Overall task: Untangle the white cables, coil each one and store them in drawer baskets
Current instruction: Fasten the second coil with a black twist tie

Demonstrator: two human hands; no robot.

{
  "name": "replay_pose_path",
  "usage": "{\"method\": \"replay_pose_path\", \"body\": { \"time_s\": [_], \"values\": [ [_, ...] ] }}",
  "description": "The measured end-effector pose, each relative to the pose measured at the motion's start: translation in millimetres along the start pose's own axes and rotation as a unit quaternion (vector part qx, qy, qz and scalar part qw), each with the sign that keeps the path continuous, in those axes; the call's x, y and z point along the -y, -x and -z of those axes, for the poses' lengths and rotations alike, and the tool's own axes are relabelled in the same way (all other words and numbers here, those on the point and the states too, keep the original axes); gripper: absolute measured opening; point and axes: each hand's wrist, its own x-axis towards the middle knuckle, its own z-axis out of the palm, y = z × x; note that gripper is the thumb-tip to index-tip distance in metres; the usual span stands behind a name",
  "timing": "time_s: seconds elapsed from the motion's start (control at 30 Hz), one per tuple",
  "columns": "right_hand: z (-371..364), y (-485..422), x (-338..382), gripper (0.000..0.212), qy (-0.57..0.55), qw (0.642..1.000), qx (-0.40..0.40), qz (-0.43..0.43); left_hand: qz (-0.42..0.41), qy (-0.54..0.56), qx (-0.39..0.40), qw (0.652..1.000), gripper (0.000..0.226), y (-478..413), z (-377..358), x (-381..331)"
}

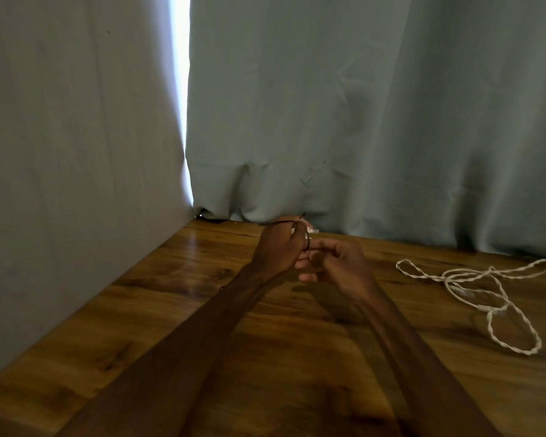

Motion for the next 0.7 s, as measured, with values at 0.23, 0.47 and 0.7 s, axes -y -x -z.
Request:
{"method": "replay_pose_path", "body": {
  "time_s": [0.23, 0.47, 0.7],
  "values": [
    [19, -3, 2, 0.009, 0.350, 0.895, -0.001, 0.277, 0.044, 0.029, 0.084, 0.995, 0.035, 0, 2, 4],
    [42, -7, 7, 0.011, 0.244, 0.929, -0.006, 0.277, 0.044, 0.039, 0.163, 0.985, 0.028, 6, -1, -11],
    [45, -11, -3, 0.007, 0.230, 0.927, -0.087, 0.283, 0.071, 0.123, 0.214, 0.967, 0.025, 14, -10, -27]
  ]
}}
